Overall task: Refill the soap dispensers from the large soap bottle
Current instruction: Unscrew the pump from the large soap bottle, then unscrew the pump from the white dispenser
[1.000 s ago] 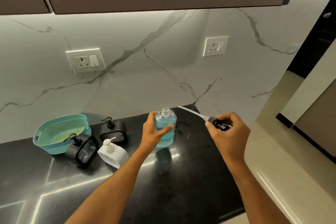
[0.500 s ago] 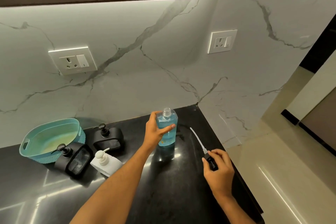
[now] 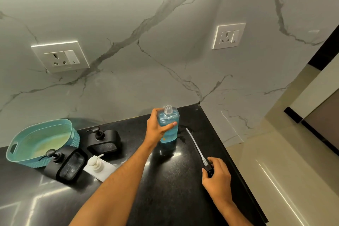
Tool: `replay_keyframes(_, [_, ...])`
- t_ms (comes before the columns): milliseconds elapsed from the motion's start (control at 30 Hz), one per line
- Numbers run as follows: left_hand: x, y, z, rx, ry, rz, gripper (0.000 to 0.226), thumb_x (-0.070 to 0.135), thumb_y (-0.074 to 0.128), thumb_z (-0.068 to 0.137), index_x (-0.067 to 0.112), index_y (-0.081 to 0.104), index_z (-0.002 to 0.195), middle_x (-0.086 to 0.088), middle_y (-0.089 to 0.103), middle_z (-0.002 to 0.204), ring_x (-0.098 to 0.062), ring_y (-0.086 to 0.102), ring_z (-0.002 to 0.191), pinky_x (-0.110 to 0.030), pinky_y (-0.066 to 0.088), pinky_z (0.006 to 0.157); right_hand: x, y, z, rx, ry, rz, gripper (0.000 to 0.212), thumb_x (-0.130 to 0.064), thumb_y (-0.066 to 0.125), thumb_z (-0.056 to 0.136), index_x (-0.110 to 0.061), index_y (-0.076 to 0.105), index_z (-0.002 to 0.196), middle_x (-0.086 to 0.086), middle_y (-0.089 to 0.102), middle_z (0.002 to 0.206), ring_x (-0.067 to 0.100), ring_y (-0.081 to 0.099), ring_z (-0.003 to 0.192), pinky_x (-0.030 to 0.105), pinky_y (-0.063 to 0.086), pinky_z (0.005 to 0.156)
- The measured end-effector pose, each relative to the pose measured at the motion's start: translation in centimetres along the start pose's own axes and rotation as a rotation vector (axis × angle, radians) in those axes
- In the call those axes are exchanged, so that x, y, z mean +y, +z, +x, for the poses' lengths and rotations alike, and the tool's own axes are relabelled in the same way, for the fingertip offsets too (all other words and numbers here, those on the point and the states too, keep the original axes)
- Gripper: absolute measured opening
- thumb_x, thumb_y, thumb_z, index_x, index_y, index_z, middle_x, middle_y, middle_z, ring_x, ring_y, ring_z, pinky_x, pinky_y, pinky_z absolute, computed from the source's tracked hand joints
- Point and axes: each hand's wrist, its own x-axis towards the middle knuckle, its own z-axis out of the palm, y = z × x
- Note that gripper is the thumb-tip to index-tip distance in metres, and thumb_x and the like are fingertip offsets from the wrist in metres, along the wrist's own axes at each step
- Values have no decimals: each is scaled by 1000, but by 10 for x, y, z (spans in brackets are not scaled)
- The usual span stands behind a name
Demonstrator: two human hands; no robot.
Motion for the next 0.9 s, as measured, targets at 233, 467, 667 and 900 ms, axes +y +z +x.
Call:
replay_keyframes(233, [-4,-4,2,-26,-19,33,68,24,93,74,17,50,127,0,64,126,-22,67,115,-35,62,93,-4,4,3,-48,37,-49,47,-7,86,74,-16,67,115,-11,57,100,8,57,94,23,51,84])
replay_keyframes(467, [-5,-5,1,-53,-33,54,72,21,92,75,16,48,132,-1,62,130,-21,65,119,-37,60,96,-5,4,4,-73,78,-76,46,-15,86,77,-15,66,118,-5,61,105,9,55,100,30,53,92])
replay_keyframes(667, [-2,-7,0,-68,-36,84,78,24,93,74,20,46,136,5,61,131,-16,64,119,-29,60,94,-6,3,5,-85,96,-107,48,-18,86,78,-15,65,122,-8,58,105,8,52,101,24,46,89])
replay_keyframes(900, [5,-17,-16,0,-21,125,92,34,94,71,24,39,144,17,52,136,6,53,123,0,44,91,-7,-1,8,-90,99,-128,56,-25,87,77,-13,64,127,-4,61,111,12,54,106,31,52,94])
